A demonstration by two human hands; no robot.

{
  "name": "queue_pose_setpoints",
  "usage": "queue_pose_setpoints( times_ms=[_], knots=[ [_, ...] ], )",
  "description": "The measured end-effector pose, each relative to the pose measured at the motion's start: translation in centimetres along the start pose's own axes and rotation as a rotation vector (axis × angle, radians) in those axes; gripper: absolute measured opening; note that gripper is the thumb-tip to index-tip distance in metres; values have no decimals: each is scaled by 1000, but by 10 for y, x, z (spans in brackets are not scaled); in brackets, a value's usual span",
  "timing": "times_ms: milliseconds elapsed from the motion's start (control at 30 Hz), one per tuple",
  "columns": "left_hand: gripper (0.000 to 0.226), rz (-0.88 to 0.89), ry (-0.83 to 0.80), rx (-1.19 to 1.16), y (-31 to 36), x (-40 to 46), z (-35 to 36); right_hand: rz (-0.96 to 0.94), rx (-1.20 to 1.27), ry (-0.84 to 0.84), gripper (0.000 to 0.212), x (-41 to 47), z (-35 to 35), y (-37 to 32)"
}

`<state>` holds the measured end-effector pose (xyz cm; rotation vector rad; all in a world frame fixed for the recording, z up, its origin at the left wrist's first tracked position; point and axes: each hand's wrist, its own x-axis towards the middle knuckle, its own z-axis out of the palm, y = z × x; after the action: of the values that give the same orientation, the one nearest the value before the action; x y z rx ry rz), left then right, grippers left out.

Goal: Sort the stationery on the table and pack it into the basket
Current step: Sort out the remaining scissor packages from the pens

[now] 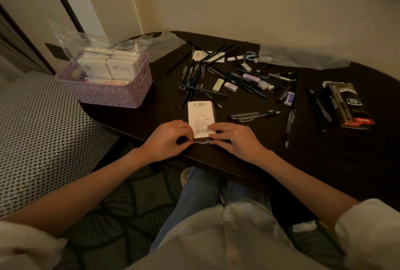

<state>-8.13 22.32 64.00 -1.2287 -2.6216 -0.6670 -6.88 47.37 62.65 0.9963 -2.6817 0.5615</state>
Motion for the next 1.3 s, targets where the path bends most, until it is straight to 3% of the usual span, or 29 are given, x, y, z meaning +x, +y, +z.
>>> queue_pose_setpoints(
  times_ms=[233, 533, 700, 1133, 1300],
  knots=[
    [33, -64, -51, 4, 5, 7, -1, 97, 215, -41, 20, 4, -6, 4],
    [11, -373, 4, -194, 0, 18, 4, 275, 306, 85, 15, 16, 5, -2],
    [8, -519, 2, -274, 4, 26, 3, 363, 202, 38, 16, 25, 8, -6],
    [16, -522, -2, -142, 5, 32, 9, 554, 239, -2, 25, 35, 7, -7],
    [18, -374, 20, 70, 4, 29, 7, 688, 303, -58, 31, 44, 0, -5]
  ],
)
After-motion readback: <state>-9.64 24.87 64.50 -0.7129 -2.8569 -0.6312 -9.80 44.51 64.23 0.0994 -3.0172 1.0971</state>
